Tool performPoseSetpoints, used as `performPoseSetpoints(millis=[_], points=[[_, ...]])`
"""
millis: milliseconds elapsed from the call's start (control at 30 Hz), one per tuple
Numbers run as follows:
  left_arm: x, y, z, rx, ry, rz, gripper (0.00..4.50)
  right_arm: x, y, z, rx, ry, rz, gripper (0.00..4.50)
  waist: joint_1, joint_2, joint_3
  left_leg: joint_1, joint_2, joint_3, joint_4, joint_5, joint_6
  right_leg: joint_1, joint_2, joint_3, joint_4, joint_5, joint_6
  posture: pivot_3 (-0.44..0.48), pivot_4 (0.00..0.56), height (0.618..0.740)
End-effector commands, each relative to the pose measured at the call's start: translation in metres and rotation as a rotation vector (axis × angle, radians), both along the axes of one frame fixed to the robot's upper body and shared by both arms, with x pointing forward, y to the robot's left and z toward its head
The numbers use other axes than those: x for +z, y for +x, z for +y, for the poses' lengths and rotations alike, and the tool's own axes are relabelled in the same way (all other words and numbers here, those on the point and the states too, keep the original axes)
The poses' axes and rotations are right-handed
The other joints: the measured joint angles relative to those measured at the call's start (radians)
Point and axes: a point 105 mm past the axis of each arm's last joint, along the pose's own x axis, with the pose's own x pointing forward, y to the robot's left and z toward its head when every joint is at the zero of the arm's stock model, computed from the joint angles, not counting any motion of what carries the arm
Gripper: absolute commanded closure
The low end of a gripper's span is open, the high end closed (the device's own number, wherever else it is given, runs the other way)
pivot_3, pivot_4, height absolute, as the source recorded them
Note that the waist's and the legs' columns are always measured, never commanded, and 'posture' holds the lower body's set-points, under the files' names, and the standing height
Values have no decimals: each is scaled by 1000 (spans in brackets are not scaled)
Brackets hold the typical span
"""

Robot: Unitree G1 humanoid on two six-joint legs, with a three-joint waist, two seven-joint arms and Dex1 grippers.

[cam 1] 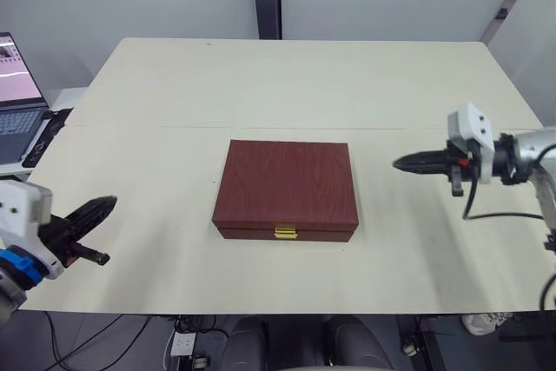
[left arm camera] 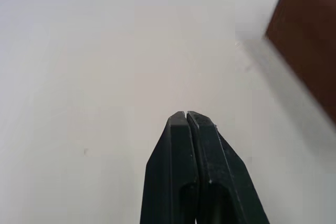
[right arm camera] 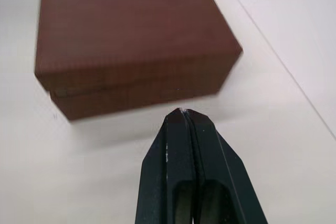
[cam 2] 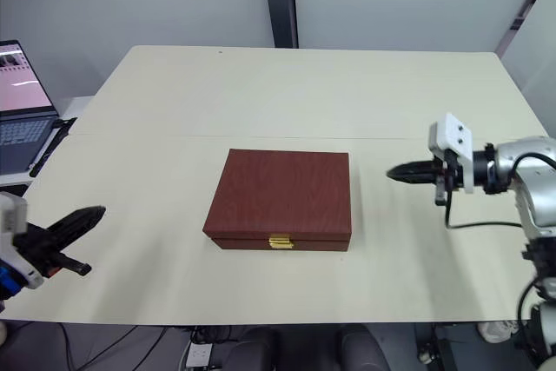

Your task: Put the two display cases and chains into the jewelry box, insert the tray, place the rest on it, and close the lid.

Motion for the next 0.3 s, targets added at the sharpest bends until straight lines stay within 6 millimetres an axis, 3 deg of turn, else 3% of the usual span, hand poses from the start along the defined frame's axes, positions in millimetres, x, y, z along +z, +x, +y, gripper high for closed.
performPoseSetpoints(millis=[33, 300], points=[[3, 4, -2, -22, 65, -29, 4500, 6, 2, -15, -39, -53, -91, 4491, -1, 0, 0, 0, 0, 0, 0, 0, 0, 0, 0, 0, 0, 0, 0, 0, 150, 740], [1, 8, -13, -73, 16, -47, 4500, -3, 3, -21, -59, -71, -98, 4491, -1, 0, 0, 0, 0, 0, 0, 0, 0, 0, 0, 1, 0, 0, 0, 0, 150, 740]])
